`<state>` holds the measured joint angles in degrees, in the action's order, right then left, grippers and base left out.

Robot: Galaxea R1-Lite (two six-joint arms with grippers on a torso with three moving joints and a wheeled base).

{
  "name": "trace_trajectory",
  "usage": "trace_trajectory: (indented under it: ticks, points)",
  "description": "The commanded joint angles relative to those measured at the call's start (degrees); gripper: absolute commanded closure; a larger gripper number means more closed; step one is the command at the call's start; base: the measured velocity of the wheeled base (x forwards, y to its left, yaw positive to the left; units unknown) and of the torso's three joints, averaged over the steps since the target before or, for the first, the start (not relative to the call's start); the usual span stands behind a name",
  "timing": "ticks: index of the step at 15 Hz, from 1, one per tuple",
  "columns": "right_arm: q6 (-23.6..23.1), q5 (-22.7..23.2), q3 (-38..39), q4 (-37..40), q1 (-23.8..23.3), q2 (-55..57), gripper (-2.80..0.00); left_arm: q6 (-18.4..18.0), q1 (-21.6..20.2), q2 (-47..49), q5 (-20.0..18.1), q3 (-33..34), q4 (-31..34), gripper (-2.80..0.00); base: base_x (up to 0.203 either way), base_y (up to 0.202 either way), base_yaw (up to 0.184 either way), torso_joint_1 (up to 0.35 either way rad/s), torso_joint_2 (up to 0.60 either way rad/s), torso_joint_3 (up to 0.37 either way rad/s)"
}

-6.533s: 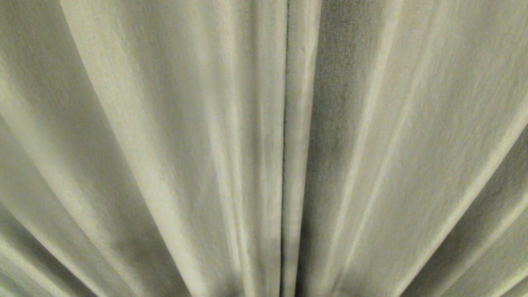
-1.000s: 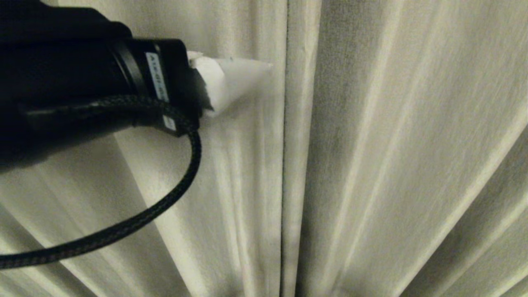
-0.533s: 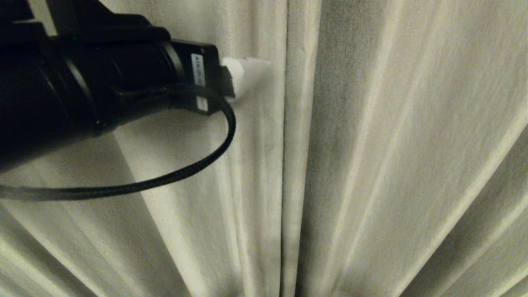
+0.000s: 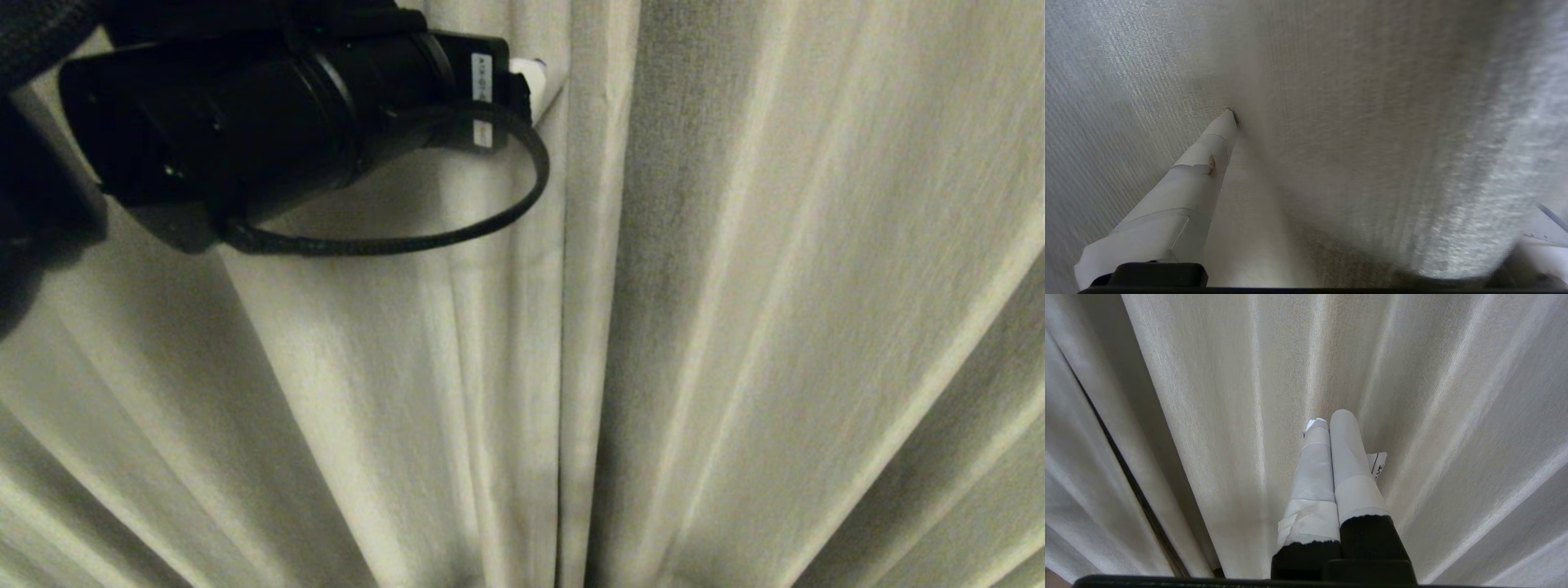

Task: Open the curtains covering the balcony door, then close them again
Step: Pull the outer curtains open on both sides

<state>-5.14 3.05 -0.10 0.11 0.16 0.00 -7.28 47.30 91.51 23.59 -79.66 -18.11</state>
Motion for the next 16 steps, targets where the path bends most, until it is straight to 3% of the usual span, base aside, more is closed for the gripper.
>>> trace_trajectory:
  ticks: [1,2,13,16]
  points:
    - [-0.04,0.03,0.01,-0.02,0.02,0.09,0.00,-0.19,-0.71,2.10,0.14,-0.85,-0.18,-2.80,0.000,0.000,0.000,0.000,0.00,0.000]
    - [-0.04,0.03,0.01,-0.02,0.02,0.09,0.00,-0.11,-0.71,2.10,0.14,-0.59,-0.26,0.00,0.000,0.000,0.000,0.000,0.00,0.000]
    - [-0.04,0.03,0.01,0.07,0.02,0.09,0.00,-0.28,1.04,2.54,0.57,-3.47,0.26,0.00,0.000,0.000,0.000,0.000,0.00,0.000]
    - [-0.04,0.03,0.01,-0.02,0.02,0.09,0.00,-0.83,1.13,2.57,4.18,-3.73,0.44,0.00,0.000,0.000,0.000,0.000,0.00,0.000]
